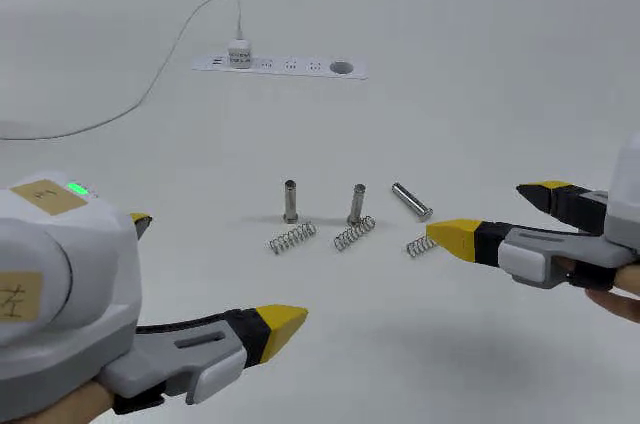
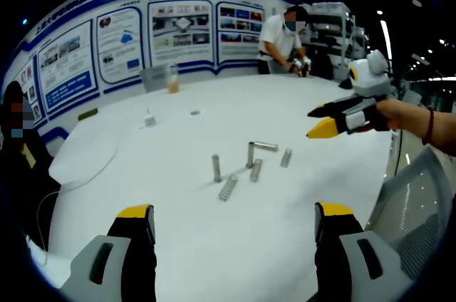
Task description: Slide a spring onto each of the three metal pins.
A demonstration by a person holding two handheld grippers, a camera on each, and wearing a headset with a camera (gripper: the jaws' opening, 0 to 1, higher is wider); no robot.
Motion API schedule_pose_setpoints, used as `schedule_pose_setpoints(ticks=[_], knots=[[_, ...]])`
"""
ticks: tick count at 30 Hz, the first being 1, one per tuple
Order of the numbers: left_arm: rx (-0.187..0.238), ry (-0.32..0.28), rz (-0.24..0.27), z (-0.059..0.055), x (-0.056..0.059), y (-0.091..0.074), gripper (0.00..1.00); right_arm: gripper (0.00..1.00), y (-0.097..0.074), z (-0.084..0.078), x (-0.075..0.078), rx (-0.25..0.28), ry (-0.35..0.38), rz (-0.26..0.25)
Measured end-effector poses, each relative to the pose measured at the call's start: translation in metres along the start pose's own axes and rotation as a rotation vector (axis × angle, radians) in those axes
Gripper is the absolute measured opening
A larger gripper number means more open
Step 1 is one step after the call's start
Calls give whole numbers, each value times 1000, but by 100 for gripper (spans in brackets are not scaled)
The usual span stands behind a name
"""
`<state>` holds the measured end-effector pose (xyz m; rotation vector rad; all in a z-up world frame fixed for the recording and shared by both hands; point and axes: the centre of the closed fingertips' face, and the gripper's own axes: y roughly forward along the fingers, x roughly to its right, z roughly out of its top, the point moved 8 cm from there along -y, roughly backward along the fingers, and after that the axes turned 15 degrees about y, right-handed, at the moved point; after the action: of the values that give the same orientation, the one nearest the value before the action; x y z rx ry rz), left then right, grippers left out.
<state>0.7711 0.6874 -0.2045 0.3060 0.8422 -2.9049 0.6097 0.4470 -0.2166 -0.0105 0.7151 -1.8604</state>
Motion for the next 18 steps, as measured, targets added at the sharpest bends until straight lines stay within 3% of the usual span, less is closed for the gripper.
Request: schedule_pose_setpoints(ticks=[18], knots=[[19, 3, -17, 1, 3, 6, 93, 55, 46, 3, 8, -23, -26, -2]])
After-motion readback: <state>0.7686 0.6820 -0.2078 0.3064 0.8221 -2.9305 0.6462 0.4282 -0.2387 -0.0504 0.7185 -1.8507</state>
